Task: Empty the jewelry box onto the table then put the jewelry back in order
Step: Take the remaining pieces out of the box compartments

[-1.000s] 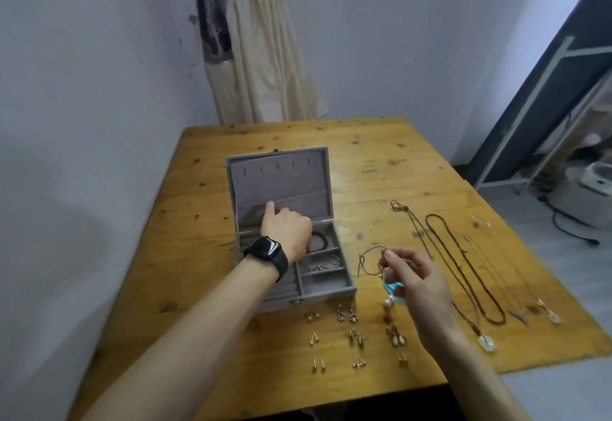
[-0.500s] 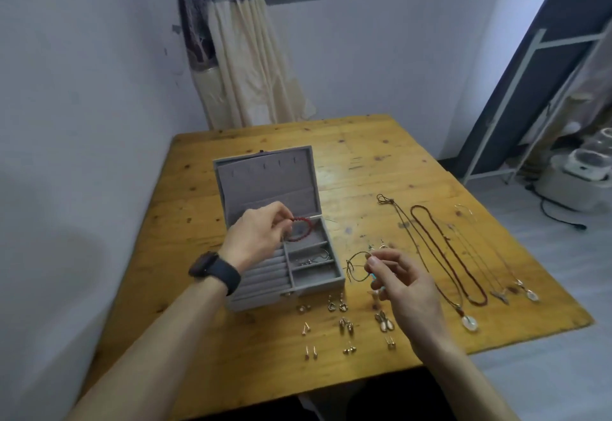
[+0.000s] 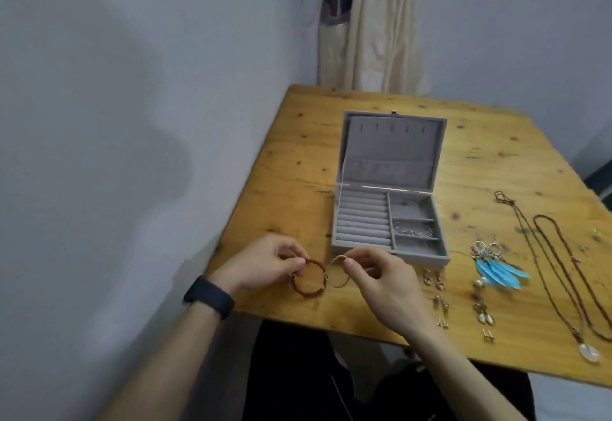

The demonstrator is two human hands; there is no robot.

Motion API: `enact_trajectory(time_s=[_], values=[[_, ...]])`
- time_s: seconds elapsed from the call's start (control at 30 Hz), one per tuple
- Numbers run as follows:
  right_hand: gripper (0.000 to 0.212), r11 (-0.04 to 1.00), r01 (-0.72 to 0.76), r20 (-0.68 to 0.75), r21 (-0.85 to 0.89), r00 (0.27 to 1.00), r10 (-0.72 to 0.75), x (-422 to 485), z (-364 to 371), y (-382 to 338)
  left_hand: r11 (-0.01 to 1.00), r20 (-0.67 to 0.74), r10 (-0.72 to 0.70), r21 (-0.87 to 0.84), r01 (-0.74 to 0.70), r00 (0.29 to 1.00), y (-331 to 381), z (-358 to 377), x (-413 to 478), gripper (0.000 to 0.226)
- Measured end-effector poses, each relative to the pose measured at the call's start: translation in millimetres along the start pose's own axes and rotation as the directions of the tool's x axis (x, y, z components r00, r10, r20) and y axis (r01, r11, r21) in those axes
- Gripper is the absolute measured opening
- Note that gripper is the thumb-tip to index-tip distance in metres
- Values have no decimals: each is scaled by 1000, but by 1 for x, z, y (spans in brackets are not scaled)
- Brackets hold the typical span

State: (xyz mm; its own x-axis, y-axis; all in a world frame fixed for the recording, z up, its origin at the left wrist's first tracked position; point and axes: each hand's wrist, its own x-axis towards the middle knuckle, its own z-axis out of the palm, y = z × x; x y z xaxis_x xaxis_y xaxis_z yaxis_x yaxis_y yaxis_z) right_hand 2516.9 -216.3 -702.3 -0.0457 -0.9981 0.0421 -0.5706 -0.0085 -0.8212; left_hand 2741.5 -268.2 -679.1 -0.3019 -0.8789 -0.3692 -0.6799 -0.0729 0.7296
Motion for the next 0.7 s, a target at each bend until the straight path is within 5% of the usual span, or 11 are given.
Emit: enact_trajectory(time_s=[0.2,0.43,0.53,0.7], values=[[22,864,67,-3,-499,997,-79,13,14,8,941,-381,177,336,-43,907,-18,31,12,19],[38,805,50,-129,-592,979,-156,-2,13,28,882,-394,324,455,-124,860,-36,44,6,47],[43,753,124,-73,-646,972,-223,-12,18,34,854,-357,360,498,-151,862,-43,46,-1,53],[30,749,105,-93,-654,971,-218,-11,25,37,896,-403,328,419,-146,855,-40,46,2,51]])
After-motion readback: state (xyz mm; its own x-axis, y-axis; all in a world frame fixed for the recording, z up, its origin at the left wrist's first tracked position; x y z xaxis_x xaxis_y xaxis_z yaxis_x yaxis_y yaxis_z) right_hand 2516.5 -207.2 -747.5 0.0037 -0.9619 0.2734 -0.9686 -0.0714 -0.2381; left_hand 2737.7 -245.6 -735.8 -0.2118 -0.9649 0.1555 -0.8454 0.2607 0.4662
